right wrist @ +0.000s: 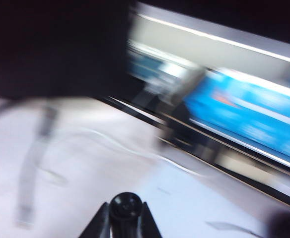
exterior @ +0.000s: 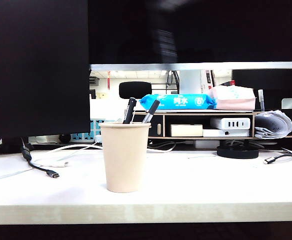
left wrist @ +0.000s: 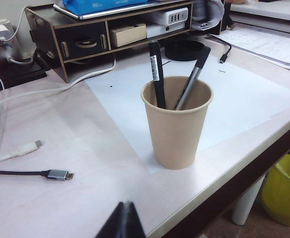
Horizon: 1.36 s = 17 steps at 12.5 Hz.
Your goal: Pick up the marker from the paper cup and put it on the table.
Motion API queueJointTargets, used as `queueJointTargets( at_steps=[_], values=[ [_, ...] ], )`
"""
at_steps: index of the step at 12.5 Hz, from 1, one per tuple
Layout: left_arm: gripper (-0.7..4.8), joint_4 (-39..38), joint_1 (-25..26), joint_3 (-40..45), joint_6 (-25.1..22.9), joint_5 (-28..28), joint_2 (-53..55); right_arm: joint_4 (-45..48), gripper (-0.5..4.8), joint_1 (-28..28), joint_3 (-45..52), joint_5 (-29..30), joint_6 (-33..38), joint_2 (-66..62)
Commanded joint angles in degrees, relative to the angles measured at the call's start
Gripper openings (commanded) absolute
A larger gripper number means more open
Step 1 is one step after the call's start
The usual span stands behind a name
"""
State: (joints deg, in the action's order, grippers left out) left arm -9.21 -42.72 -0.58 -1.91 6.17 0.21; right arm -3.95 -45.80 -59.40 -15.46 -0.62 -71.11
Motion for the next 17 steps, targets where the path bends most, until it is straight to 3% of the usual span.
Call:
queueJointTargets(
  at_steps=[1, 4, 5, 7, 13, 17],
  values=[
    [-0.04, -0.76, -0.04, 0.04, -0.22, 0.04, -0.02, -4.68, 0.43, 11.52, -0.22, 5.53, -1.03, 1.2],
    [-0.04, -0.76, -0.04, 0.04, -0.22, 0.04, -0.02, -8.17, 0.42, 21.57, -1.25, 18.1, -1.29, -1.03],
    [-0.04, -0.76, -0.04, 0.04, -0.22, 0.04, -0.02, -15.47, 0.43, 25.0, -7.43, 24.76, -1.97, -8.37],
    [-0.04, -0.76, -0.04, 0.04, -0.22, 0.04, -0.02, -24.87, 0.43, 25.81, -19.37, 30.71, -5.66, -20.39],
    [-0.04, -0.79, -0.04, 0.04, -0.2, 0.04, -0.02, -50.53, 0.43, 26.4, -45.53, 31.61, -6.99, -39.21],
    [-0.04, -0.76, -0.04, 0.04, -0.22, 0.04, -0.02, -57.31, 0.43, 26.47, -50.01, 29.35, -8.44, -43.93]
  ],
)
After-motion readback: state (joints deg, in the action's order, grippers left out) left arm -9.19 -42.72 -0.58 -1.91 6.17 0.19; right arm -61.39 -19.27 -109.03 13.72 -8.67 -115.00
